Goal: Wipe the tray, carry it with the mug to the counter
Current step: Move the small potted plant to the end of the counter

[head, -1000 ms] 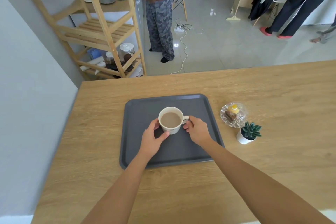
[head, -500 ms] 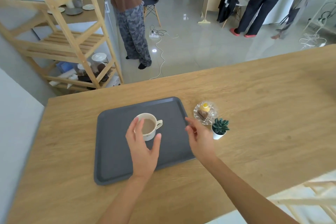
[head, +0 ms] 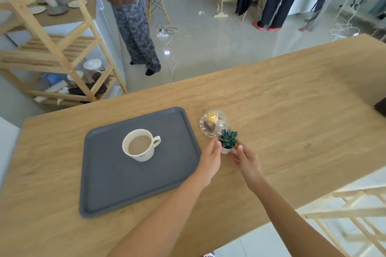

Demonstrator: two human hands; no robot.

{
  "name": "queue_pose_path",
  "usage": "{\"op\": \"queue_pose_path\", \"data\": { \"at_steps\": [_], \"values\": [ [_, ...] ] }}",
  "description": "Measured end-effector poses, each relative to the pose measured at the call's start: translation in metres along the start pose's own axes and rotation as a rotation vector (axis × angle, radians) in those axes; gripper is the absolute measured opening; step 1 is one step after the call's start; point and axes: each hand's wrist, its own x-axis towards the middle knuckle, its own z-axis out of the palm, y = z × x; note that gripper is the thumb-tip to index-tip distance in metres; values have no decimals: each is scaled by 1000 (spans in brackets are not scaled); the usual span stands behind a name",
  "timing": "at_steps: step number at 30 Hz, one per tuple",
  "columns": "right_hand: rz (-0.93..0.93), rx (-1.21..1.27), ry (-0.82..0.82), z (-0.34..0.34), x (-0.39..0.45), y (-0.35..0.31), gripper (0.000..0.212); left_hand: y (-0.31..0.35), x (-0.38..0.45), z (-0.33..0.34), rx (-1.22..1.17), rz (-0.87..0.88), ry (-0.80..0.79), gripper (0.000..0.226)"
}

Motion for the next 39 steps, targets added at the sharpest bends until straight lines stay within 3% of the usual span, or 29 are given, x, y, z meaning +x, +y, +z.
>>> {"op": "queue_pose_path", "data": {
  "at_steps": [6, 11, 17, 22, 28, 35, 39],
  "values": [
    [-148, -48, -92, 30, -10, -63, 37, 42, -33, -41, 20, 201, 112, 45],
    [-271, -103, -331, 118, -13, -138, 33, 94, -76, -134, -34, 290, 305, 32],
    [-222, -156, -666, 279, -10, -156, 31, 89, -124, -276, -126, 183, 533, 34],
    [-45, -211, -792, 424, -2, -121, 35, 46, -133, -393, -236, 46, 683, 47],
    [59, -258, -806, 540, 10, -94, 40, 5, -113, -490, -394, -54, 727, 52],
    [112, -280, -704, 609, 60, -77, 47, -10, -66, -551, -532, -79, 724, 54],
    [141, -264, -720, 629, 79, -74, 36, -14, -48, -570, -614, -51, 731, 53]
  ]
}}
